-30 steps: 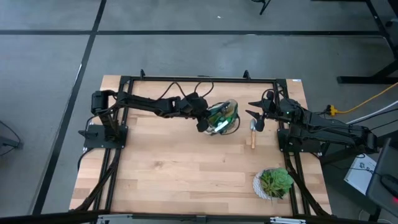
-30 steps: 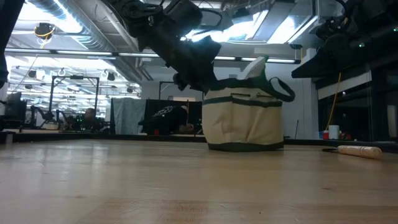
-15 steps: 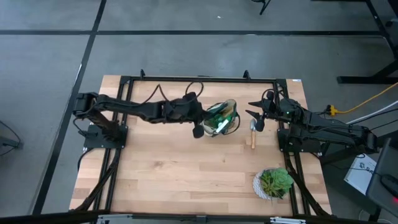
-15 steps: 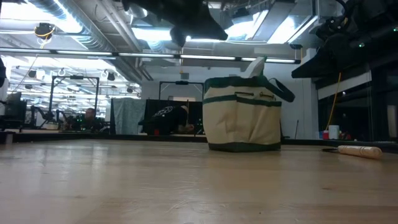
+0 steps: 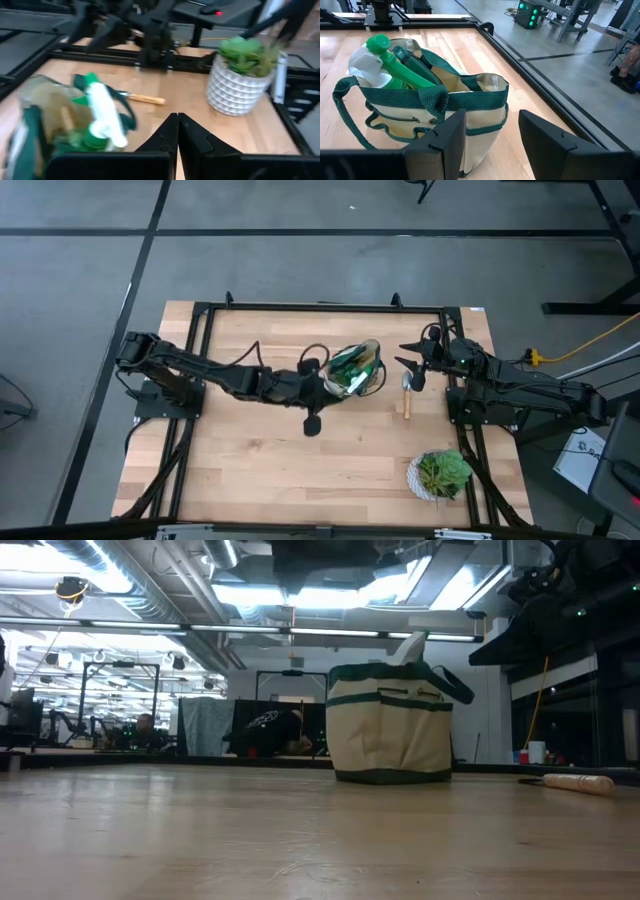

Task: Pick & Place Garden tools in Gardening bag
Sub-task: Put the brown trowel into the green gardening bag

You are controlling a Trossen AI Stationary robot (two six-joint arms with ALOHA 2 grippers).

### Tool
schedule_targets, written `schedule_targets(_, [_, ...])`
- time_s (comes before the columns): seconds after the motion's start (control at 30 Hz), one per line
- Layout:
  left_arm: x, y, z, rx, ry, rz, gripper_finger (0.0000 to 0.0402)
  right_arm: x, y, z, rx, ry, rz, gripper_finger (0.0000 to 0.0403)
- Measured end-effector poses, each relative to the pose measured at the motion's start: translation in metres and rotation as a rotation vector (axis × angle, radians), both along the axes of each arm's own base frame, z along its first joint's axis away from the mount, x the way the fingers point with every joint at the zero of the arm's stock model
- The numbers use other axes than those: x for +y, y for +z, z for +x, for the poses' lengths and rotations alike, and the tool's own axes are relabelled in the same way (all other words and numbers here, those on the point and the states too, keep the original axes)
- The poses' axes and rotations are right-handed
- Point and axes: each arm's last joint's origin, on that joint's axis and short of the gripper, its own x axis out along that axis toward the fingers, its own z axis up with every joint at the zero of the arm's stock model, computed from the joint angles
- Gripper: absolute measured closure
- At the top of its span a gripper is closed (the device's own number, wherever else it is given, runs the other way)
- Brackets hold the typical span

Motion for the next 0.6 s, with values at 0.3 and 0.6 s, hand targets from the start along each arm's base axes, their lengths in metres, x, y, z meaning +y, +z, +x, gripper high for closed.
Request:
schedule_targets(0.3, [-0.027, 0.000, -0.005, -0.003, -0.036, 0.016, 0.0385, 0.000, 0.000, 0.000, 0.000, 0.000, 0.000, 0.0217])
schedule_targets(0.6, [-0.035, 0.000, -0.007, -0.003, -0.056, 0.017, 0.0381, 0.000, 0.000, 0.000, 0.000, 0.000, 0.000, 0.0217])
